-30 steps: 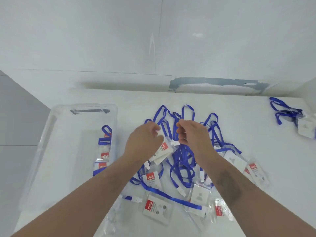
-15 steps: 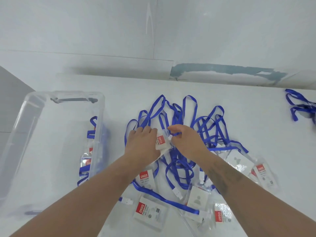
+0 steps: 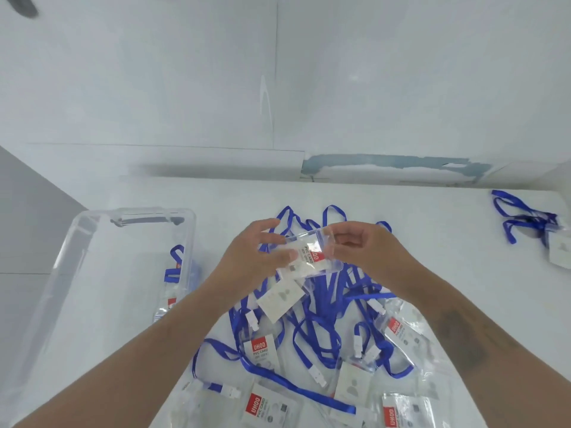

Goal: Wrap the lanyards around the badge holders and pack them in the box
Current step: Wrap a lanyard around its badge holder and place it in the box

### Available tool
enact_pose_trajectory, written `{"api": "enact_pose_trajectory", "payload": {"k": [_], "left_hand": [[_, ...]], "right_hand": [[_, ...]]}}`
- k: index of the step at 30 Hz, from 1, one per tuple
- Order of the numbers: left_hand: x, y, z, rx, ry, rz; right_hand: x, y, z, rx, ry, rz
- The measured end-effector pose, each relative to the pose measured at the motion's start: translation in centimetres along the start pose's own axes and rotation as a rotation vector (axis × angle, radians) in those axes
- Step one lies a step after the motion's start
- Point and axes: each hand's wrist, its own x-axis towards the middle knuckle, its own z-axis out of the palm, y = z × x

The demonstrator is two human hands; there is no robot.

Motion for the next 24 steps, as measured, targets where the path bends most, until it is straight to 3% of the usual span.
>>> {"api": "enact_pose_trajectory", "payload": {"k": [4,8,14,18,21,24], "left_hand": [[-0.4,1.9,-0.1,-0.104,0.016,-0.076],[-1.3,3.6,0.2,-0.357,-0.090,-0.123],[-2.1,6.0,-0.5,-0.475,-0.118,-0.011],[-2.4,7.3,-1.4,-0.674,-0.093,-0.015],[-2.7,7.7,-0.8,-0.753,-0.100,-0.046],[-2.9,7.7,0.9,-0.667,-0.038,-0.033]], "right_hand": [[-1.5,-1.9,-1.6,0.094,0.029,-0.067],[-2.5,-2.9,-2.5,0.116,0.068,-0.104],[-3.2,-2.4,-3.0,0.206,0.140,-0.068],[-3.8,-1.1,-2.4,0.464,0.175,-0.024],[-4.5,-1.3,0.3,0.281,0.260,-0.001],[-4.8,-2.5,3.6,-0.005,0.205,-0.061]]}}
